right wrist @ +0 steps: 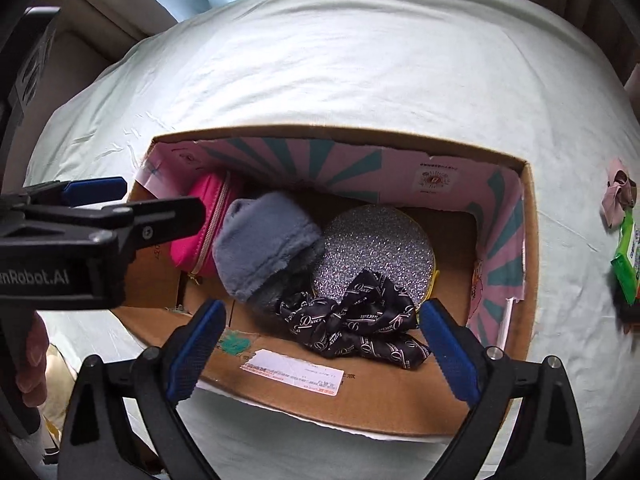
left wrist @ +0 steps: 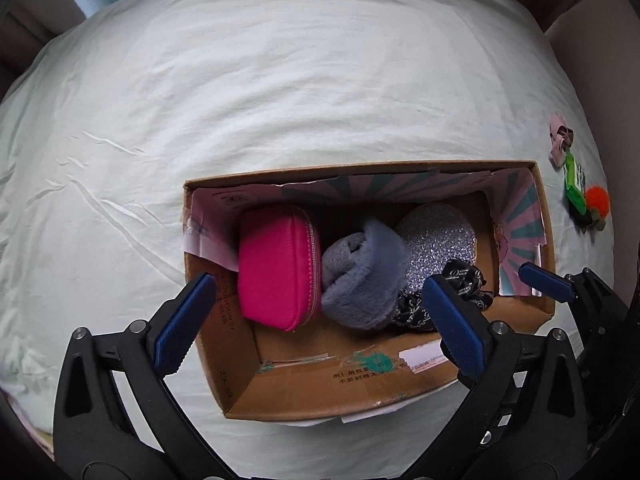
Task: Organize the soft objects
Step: 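Release the pouch and scrunchie into the box and lift both tools, then move both tools toward the remaining wipes pack and orange pompom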
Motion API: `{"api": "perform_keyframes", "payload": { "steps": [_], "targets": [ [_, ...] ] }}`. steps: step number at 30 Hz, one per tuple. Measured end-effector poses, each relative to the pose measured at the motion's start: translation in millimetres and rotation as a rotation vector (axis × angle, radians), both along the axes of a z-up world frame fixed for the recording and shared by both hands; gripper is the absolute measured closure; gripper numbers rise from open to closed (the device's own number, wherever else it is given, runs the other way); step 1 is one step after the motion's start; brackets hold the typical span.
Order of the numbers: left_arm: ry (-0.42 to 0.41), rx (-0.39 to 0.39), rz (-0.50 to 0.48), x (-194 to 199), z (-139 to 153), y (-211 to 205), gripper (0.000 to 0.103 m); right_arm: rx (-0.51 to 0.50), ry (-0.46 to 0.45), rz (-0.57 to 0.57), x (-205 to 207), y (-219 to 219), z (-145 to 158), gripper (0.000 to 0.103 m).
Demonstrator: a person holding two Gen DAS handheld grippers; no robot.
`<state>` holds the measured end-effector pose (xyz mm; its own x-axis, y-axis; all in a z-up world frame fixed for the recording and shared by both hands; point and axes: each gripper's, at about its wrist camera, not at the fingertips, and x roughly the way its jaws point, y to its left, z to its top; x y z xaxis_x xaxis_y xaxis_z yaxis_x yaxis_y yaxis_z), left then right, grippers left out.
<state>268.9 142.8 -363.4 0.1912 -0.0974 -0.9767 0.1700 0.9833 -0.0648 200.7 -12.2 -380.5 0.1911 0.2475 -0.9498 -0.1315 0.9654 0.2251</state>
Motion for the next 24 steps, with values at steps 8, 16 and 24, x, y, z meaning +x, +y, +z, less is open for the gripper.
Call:
{"api": "perform_keyframes", "payload": {
  "steps": [8, 16, 24],
  "targets": [
    [-0.086, -0.007, 0.031, -20.8, 43.8, 15.5, 0.001, -0.013, -0.056, -0.022, -8.6, -0.7, 28.1, 0.007],
    [-0.181, -0.009, 0.037, -60.1, 91.9, 33.8, 0.001, -0.044, -0.155, -0.061, -29.8, -2.4, 76.0, 0.007],
    [-0.295, -0.031, 0.063, -104.3, 150.5, 53.9, 0.001, -0.069, -0.271, -0.113, -59.3, -10.2, 137.3, 0.007]
  ]
}}
